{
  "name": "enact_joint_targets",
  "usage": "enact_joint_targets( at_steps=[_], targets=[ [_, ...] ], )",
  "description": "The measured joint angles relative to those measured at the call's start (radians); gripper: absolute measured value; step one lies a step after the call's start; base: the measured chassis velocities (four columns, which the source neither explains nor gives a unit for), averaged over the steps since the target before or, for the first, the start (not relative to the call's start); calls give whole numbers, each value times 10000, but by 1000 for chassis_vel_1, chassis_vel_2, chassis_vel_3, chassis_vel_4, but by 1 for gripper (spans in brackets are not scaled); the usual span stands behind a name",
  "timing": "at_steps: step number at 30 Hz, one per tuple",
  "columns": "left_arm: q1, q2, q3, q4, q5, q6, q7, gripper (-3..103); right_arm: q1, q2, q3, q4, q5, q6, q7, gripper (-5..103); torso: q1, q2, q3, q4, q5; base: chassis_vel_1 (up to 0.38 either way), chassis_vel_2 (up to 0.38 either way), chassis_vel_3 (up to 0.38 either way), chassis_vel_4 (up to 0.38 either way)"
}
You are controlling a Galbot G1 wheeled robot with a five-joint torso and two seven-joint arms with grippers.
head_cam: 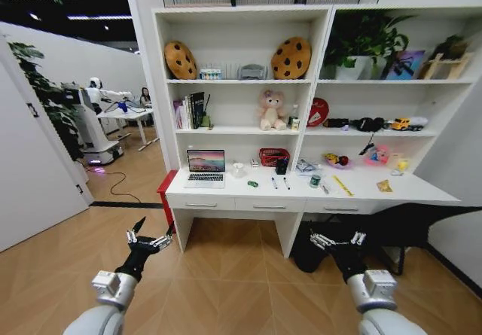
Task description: Organize the objects on the table.
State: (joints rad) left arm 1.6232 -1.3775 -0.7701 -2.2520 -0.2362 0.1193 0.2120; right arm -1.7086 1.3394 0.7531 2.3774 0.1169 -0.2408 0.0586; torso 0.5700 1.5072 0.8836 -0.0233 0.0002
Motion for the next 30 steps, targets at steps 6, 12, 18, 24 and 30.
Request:
enact_joint_targets(
  at_steps=[6,12,18,24,30],
  targets=[
    [-1,-45,-10,63,71,-89,-16,100,71,-29,-16,-70,84,140,5,100,1,0,1,2,-3,148,172,-143,-166],
    [28,-76,-27,86,185,-91,-180,100,20,3,-18,-79,108,265,30,100,-1,2,-1,3,-3,55,82,-47,-45],
    [46,-89,-25,89,284,-90,-196,100,-1,22,-11,-87,96,314,52,100,0,1,0,0,0,-41,-55,19,13],
    [68,-131,-29,158,221,-253,-200,100,-39,52,-36,-82,84,395,78,100,0,1,0,0,-2,-8,-7,1,0],
    [152,-125,-123,131,82,-287,-212,100,-111,124,-55,-96,105,403,131,100,-1,1,0,1,-2,0,0,0,0]
  ],
)
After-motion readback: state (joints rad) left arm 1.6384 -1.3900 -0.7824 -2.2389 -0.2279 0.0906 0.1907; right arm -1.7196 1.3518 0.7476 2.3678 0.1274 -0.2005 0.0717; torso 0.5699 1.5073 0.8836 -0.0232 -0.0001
